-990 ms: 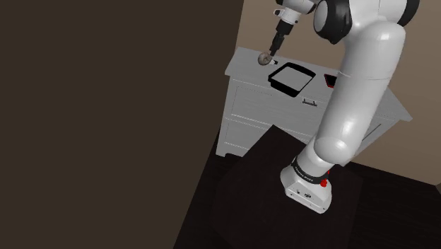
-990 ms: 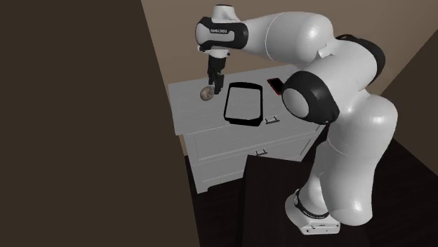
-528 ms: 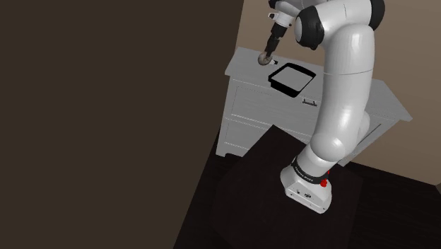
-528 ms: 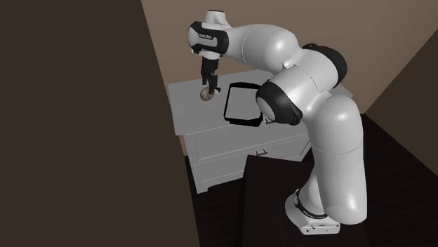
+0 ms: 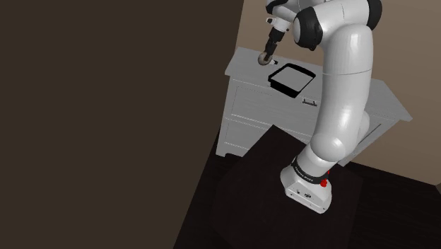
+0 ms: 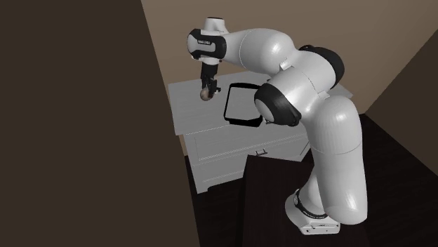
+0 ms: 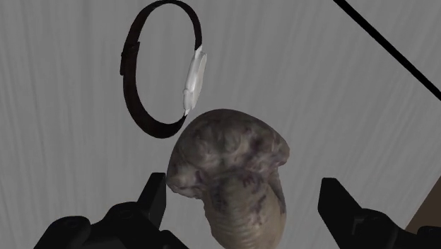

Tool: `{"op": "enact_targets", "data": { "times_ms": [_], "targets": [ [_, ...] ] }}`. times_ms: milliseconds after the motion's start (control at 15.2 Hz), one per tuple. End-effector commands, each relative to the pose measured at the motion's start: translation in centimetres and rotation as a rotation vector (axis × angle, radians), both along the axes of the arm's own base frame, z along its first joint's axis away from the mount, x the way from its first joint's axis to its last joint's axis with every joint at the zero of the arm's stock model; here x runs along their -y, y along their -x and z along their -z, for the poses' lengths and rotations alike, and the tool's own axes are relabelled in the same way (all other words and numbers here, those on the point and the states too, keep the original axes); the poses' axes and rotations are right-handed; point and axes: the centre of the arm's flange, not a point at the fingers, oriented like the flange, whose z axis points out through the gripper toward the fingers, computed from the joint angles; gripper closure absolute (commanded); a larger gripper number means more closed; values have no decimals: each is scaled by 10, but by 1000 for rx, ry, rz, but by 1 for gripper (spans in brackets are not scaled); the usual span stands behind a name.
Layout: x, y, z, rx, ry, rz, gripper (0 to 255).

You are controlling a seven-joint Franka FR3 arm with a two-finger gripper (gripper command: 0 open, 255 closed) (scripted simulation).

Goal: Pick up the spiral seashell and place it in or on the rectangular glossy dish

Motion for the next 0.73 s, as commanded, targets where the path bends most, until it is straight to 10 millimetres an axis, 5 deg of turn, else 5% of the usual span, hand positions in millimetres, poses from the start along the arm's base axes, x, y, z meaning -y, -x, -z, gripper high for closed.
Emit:
{"op": "enact_targets", "data": {
  "times_ms": [0, 198, 264, 660],
  "targets": [
    [0, 0, 0, 0, 0, 0, 0],
    [0, 0, 0, 0, 0, 0, 0],
    [0, 0, 0, 0, 0, 0, 255],
    [0, 0, 1, 0, 0, 0, 255]
  ]
}}
